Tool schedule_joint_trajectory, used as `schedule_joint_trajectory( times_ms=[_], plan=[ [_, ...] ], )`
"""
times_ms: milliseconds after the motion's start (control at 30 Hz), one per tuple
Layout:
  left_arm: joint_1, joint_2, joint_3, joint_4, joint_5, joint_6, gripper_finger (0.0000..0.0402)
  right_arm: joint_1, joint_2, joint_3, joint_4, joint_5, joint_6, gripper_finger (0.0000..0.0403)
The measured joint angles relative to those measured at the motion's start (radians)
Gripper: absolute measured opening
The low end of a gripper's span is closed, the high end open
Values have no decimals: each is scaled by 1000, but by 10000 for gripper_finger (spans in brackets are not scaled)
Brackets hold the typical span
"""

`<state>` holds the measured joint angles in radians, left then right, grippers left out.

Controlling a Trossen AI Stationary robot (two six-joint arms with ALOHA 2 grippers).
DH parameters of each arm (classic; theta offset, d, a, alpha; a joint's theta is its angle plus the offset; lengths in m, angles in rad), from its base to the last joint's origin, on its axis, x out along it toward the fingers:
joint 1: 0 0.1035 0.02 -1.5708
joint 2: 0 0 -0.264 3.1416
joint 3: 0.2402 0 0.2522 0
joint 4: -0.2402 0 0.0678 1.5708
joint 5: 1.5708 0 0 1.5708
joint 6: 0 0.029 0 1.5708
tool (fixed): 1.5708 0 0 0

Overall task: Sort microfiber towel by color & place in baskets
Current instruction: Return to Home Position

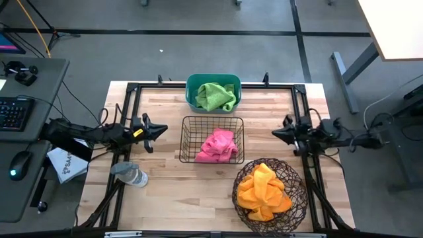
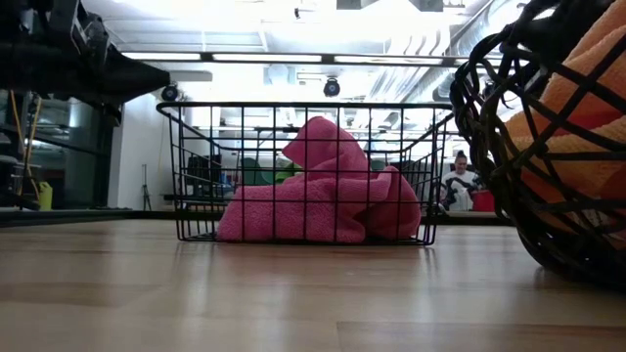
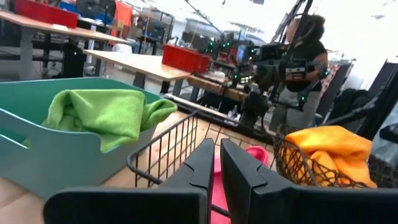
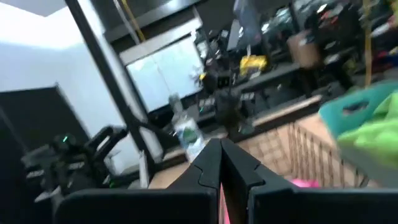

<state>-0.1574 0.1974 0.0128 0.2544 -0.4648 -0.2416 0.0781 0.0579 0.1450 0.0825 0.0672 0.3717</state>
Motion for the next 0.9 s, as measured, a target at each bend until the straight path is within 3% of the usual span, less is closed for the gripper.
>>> schedule_joint_trajectory(
  times_ms=[300, 900],
  plan=[
    [0, 1, 0, -8, 10, 0, 17, -164, -2, -93, 23, -226, -73, 0],
    [0, 1, 0, -11, 10, 0, 17, -198, 9, -135, -49, -173, -145, 0]
  ],
)
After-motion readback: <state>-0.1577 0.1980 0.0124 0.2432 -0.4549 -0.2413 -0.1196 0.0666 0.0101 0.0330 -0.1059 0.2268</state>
